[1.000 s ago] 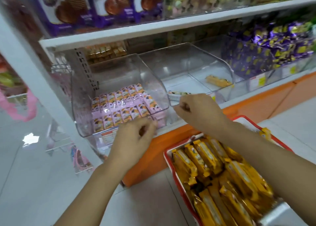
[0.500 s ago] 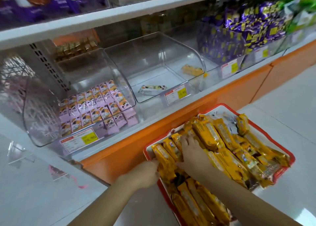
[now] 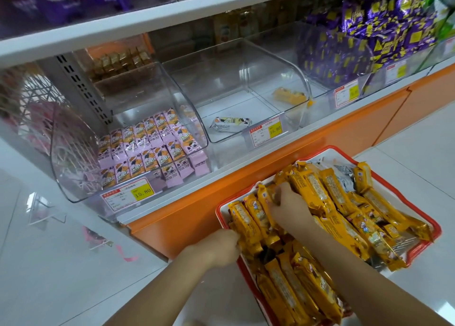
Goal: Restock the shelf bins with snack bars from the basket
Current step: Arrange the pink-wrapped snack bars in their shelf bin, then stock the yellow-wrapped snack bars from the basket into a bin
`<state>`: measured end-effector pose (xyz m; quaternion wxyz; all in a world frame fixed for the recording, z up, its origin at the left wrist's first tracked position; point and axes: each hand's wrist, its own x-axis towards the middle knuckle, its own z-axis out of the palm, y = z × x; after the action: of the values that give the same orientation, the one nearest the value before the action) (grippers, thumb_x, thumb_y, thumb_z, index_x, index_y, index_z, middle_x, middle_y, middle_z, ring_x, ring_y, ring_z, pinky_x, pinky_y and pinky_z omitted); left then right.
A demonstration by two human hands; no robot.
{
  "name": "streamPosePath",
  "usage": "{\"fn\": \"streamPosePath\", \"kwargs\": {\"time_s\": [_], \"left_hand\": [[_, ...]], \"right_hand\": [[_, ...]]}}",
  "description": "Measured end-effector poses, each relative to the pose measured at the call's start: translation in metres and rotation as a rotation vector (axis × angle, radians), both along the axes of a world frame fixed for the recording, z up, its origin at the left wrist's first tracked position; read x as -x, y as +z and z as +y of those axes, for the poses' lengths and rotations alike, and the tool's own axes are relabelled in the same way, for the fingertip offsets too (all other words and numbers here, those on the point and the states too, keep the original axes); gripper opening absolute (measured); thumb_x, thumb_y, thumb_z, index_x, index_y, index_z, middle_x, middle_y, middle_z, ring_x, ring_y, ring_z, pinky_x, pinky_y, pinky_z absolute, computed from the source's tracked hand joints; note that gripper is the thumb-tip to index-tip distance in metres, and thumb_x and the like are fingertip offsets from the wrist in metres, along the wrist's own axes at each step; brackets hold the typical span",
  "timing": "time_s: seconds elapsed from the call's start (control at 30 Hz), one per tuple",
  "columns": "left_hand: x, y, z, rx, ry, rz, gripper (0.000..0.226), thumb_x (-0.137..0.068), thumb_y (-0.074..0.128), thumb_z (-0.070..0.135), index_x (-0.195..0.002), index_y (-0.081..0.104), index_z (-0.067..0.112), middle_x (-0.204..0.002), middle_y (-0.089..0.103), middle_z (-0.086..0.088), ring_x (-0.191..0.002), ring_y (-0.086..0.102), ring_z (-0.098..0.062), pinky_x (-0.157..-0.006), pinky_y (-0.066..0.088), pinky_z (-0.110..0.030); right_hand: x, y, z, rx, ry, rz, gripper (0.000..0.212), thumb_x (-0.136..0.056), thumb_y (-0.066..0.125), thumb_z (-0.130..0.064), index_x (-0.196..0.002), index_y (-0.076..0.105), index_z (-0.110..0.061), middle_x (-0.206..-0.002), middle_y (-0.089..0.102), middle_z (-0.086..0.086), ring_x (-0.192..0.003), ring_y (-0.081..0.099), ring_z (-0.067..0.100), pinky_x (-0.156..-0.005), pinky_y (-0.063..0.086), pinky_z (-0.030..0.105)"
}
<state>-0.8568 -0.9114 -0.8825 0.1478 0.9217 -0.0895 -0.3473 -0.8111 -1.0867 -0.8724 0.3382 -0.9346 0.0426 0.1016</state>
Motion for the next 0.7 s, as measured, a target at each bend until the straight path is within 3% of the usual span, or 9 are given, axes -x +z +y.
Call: {"fn": "streamPosePath", "kwargs": {"time_s": [0.1,0.23,0.33,0.4,0.5,0.53,0.6,0.7], "left_hand": [[0.000,0.001,0.001,0.008,0.013,-0.001,0.025,-0.098,0.040,0.018,-0.102,0.059,0.002,-0.094,0.056,-0.013,-0.086,0.050,-0.021,-0.071,0.036,-0.025],[-0.001,0.005,0.000,0.006,0.021,0.018,0.025,-0.098,0.040,0.017,-0.105,0.059,0.003,-0.107,0.060,-0.016,-0.101,0.057,-0.028,-0.072,0.037,-0.026],[-0.001,0.010,-0.002,0.010,0.017,0.015,0.026,-0.099,0.038,0.014,-0.108,0.059,0.001,-0.114,0.059,-0.018,-0.106,0.056,-0.031,-0.074,0.039,-0.028],[0.000,0.012,-0.003,0.001,0.016,0.026,0.027,-0.099,0.038,0.013,-0.109,0.059,0.000,-0.114,0.059,-0.019,-0.107,0.056,-0.031,-0.078,0.043,-0.032],[0.000,0.013,-0.003,-0.018,0.010,0.033,0.027,-0.099,0.038,0.012,-0.108,0.060,0.001,-0.108,0.060,-0.018,-0.100,0.057,-0.030,-0.072,0.041,-0.031],[0.001,0.014,-0.003,-0.020,0.018,0.036,0.026,-0.098,0.038,0.012,-0.107,0.060,0.001,-0.101,0.058,-0.017,-0.093,0.057,-0.029,-0.069,0.038,-0.029],[0.001,0.016,-0.002,-0.013,0.035,0.040,0.023,-0.098,0.039,0.012,-0.101,0.060,0.002,-0.091,0.052,-0.010,-0.083,0.050,-0.022,-0.068,0.036,-0.027],[-0.001,0.012,-0.003,-0.017,0.073,0.050,0.022,-0.096,0.041,0.011,-0.105,0.060,0.004,-0.092,0.052,-0.006,-0.084,0.051,-0.020,-0.068,0.038,-0.028]], "right_hand": [[-0.007,0.001,-0.002,-0.100,-0.039,0.077,0.039,-0.096,0.057,-0.023,-0.130,0.043,-0.011,-0.090,0.050,-0.006,-0.065,0.050,0.006,-0.048,0.035,0.017],[-0.003,0.002,0.002,0.022,0.029,0.095,0.037,-0.096,0.055,-0.025,-0.129,0.045,-0.012,-0.088,0.053,-0.005,-0.071,0.055,0.010,-0.051,0.042,0.019],[-0.004,0.001,0.006,0.102,0.060,0.125,0.033,-0.098,0.049,-0.020,-0.129,0.041,-0.012,-0.085,0.055,-0.002,-0.064,0.055,0.010,-0.046,0.040,0.018],[-0.004,0.000,0.010,0.133,0.083,0.137,0.038,-0.097,0.050,-0.023,-0.131,0.039,-0.011,-0.094,0.057,0.002,-0.075,0.059,0.015,-0.058,0.047,0.022],[-0.001,-0.004,0.018,0.152,0.135,0.211,0.077,-0.082,0.071,-0.038,-0.140,0.029,-0.011,-0.132,0.048,0.010,-0.118,0.053,0.027,-0.093,0.047,0.035],[-0.001,-0.006,0.021,0.155,0.130,0.237,0.086,-0.077,0.077,-0.038,-0.141,0.027,-0.010,-0.137,0.044,0.010,-0.124,0.050,0.028,-0.098,0.046,0.037],[-0.001,-0.008,0.028,0.145,0.103,0.269,0.089,-0.072,0.082,-0.033,-0.138,0.028,-0.010,-0.133,0.048,0.009,-0.119,0.054,0.027,-0.097,0.049,0.038],[-0.001,-0.005,0.036,0.179,0.072,0.256,0.073,-0.073,0.080,-0.027,-0.129,0.036,-0.010,-0.111,0.058,0.005,-0.102,0.063,0.024,-0.085,0.055,0.035]]}}
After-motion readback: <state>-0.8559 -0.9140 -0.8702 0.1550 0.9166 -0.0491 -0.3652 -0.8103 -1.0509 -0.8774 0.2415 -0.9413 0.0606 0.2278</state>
